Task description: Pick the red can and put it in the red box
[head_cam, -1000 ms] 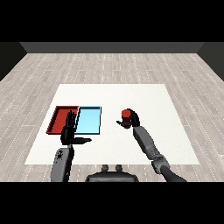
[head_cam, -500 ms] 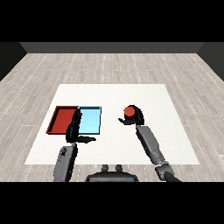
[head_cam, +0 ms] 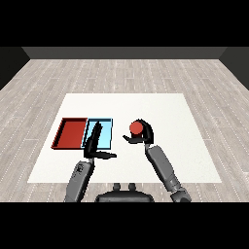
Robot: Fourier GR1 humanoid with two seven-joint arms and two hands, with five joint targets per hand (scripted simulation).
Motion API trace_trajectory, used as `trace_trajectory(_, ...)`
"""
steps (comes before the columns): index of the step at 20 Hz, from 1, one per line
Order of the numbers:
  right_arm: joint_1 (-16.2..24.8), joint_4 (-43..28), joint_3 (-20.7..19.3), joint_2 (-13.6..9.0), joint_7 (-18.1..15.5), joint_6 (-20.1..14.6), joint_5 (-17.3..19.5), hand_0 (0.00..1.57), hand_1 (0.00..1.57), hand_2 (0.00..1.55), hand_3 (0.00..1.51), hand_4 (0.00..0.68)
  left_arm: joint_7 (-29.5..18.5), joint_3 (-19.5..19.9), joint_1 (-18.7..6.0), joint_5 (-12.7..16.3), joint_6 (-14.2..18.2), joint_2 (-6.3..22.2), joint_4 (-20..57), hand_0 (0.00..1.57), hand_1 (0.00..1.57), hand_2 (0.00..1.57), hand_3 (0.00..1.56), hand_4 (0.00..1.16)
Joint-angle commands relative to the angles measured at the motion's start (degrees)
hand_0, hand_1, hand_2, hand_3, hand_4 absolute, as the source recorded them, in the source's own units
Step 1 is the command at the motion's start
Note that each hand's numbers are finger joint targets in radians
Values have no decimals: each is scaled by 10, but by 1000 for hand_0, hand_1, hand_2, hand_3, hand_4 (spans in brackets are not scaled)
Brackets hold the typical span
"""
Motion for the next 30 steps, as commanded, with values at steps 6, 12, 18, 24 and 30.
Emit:
trace_trajectory(6,20,-57,42,8,27,-45,-11,1456,1456,1433,1389,646,1,-55,-33,29,33,-1,46,0,0,0,0,0)
trace_trajectory(12,-21,-43,82,8,35,-86,-48,1462,1462,1443,1389,639,24,-97,-83,61,84,-1,98,0,0,0,0,0)
trace_trajectory(18,-27,-8,151,8,-19,-150,-73,1458,1458,1443,1381,639,-18,-99,-56,72,56,-1,128,0,0,0,0,0)
trace_trajectory(24,-44,29,116,8,-29,-109,-74,1451,1451,1434,1378,641,-29,-85,-107,95,53,1,194,0,0,0,0,0)
trace_trajectory(30,-9,-29,156,8,-7,-131,-77,1452,1452,1438,1378,626,-58,-132,-182,159,83,-1,281,0,0,0,0,0)
